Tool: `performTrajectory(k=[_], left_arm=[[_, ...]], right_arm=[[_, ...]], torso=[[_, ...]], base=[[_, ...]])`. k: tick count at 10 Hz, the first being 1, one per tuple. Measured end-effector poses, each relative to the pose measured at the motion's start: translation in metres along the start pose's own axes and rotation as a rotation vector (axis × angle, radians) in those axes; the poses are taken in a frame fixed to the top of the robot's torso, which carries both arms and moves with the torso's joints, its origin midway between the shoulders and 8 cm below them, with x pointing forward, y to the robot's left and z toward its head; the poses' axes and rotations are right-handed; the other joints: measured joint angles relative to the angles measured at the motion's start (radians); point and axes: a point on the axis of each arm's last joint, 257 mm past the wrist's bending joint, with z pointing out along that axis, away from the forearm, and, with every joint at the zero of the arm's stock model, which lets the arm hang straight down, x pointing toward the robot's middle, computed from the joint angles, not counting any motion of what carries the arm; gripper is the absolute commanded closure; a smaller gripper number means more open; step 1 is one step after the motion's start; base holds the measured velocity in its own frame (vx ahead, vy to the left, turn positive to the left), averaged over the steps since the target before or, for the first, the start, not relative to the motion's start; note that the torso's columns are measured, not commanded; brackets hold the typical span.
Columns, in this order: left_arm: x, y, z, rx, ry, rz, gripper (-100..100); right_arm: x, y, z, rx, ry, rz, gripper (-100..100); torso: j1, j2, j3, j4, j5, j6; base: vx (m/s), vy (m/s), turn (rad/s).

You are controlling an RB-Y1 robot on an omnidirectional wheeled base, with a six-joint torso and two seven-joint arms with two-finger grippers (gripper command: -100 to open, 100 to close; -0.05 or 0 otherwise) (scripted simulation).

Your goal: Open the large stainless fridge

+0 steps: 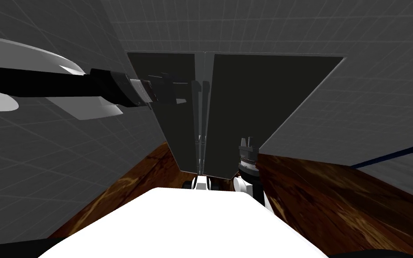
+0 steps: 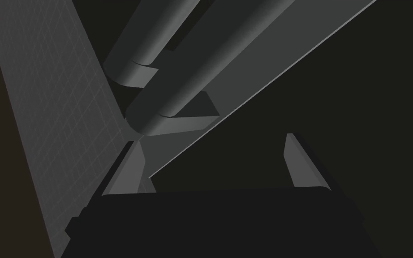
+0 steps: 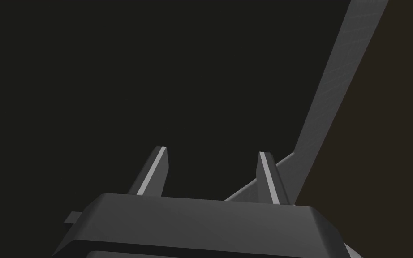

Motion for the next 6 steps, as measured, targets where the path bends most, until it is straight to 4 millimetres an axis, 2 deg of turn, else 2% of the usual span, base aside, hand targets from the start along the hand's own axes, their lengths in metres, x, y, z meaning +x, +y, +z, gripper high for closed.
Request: performTrajectory(k=[2, 4, 6], left_arm=[[0.003, -0.011, 0.005, -0.015, 0.011, 0.001, -100], [0.004, -0.01, 0.008, -0.035, 0.02, 0.024, -100], [0.006, -0.015, 0.011, -0.043, 0.03, 0.025, -100]], right_arm=[[0.0, 0.0, 0.0, 0.0, 0.0, 0.0, 0], [0.0, 0.0, 0.0, 0.0, 0.0, 0.0, 0], [0.0, 0.0, 0.0, 0.0, 0.0, 0.0, 0]], torso=[[-0.001, -0.001, -0.001, 0.0, 0.0, 0.0], [0.0, -0.001, -0.001, -0.001, -0.001, 0.001], [-0.003, -0.001, -0.001, 0.0, -0.001, 0.001]], base=[[0.033, -0.025, 0.079], [0.006, -0.004, -0.002], [0.017, -0.013, 0.078]])
